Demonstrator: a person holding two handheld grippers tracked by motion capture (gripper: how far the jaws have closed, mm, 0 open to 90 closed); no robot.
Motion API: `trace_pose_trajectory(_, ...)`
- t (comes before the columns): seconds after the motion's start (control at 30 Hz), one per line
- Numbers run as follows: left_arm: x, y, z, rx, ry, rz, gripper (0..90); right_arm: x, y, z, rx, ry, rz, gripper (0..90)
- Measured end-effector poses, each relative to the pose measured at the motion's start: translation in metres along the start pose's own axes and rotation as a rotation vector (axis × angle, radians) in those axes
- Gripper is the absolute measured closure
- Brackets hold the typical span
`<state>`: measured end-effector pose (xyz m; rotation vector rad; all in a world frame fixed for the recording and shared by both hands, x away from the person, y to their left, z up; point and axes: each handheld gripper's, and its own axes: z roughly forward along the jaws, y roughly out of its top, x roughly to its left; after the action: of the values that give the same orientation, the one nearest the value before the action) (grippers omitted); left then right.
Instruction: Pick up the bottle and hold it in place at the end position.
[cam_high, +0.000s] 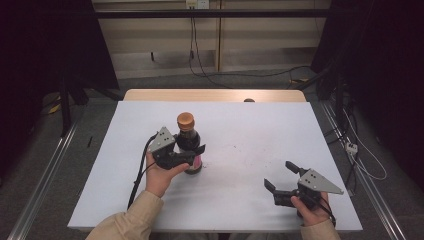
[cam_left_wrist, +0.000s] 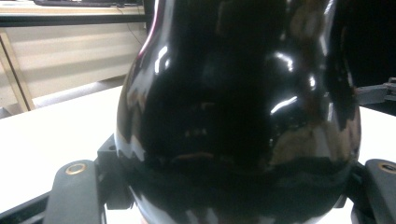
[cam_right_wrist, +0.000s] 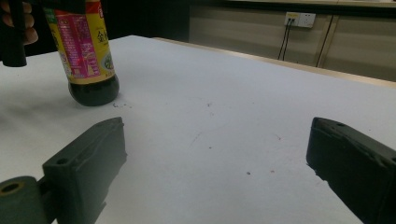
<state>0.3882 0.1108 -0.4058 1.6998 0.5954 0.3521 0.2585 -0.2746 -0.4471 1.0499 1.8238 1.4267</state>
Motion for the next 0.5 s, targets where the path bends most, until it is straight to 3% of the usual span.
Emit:
trace_pose_trajectory(0.27, -0.0002, 0.0025, 0.0012, 0.001, 0.006, 0.001, 26.7, -0.0001, 0.0007, -0.0001, -0.005, 0.008, -0.009, 5.1)
trace_pose_trajectory(0.5, 0.0002, 0.0087, 0.0071, 0.009, -0.003, 0.034, 26.0, -0.0012, 0.0007, -0.0008, -0.010, 0.000, -0.008, 4.9)
